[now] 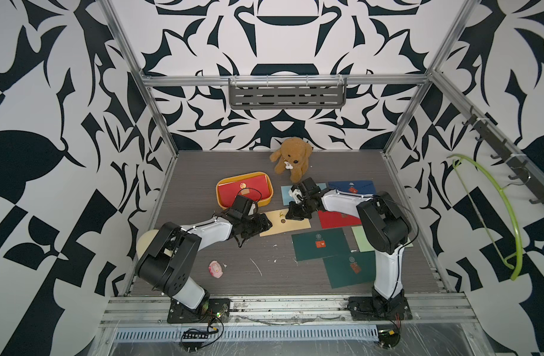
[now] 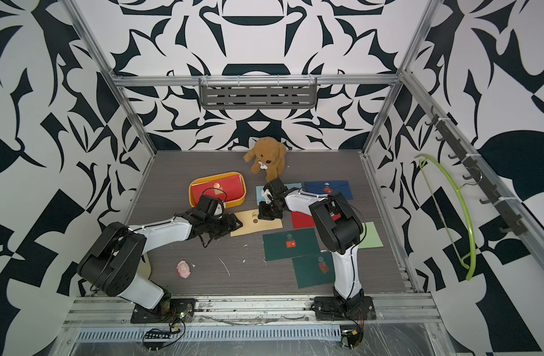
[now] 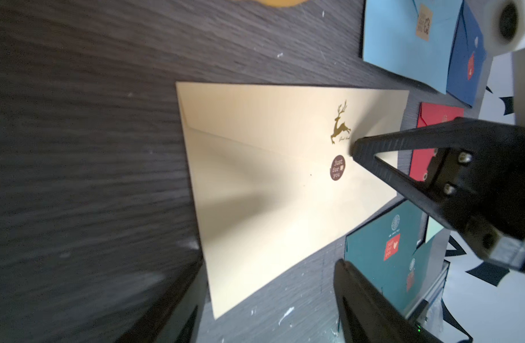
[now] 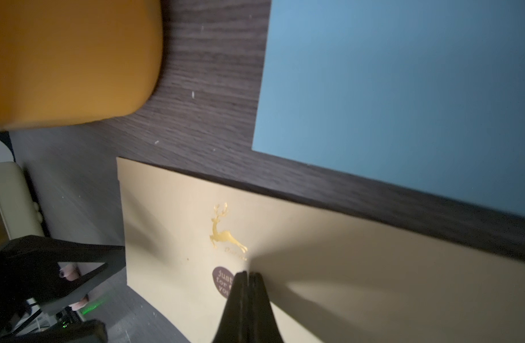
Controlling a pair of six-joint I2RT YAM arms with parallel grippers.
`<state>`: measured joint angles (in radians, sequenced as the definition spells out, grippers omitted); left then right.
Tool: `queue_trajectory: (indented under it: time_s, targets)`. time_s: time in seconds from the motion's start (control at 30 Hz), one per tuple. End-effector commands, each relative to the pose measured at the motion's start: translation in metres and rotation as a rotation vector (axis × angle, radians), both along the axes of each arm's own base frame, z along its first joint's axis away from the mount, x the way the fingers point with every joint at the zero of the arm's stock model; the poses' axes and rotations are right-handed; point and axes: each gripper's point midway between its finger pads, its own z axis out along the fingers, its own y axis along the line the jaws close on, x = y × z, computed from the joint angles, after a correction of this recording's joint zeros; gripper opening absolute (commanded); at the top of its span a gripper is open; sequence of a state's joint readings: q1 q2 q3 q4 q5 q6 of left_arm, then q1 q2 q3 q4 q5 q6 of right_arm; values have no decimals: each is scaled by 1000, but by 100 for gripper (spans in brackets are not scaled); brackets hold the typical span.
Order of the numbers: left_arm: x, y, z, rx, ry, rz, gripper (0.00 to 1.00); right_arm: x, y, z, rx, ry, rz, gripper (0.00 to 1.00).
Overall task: Put the sealed envelopes into the storage box
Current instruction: Pick up the envelope from the center of the board.
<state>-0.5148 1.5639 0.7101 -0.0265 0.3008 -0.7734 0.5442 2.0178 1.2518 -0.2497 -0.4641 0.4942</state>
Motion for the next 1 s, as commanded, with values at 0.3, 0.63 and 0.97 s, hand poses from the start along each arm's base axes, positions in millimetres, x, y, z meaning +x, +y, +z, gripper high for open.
queue_trajectory:
  time_s: [0.3, 0.63, 0.97]
  targets:
    - [11, -12, 63, -186, -119, 0, 75, -34, -14, -44, -108, 140, 20, 0]
    - [13, -8, 38, -181, -70, 48, 74, -37, -10, -43, -69, 144, 10, 0]
    - [16, -5, 26, -171, -55, 86, 73, -45, -12, -49, -61, 161, 1, 0]
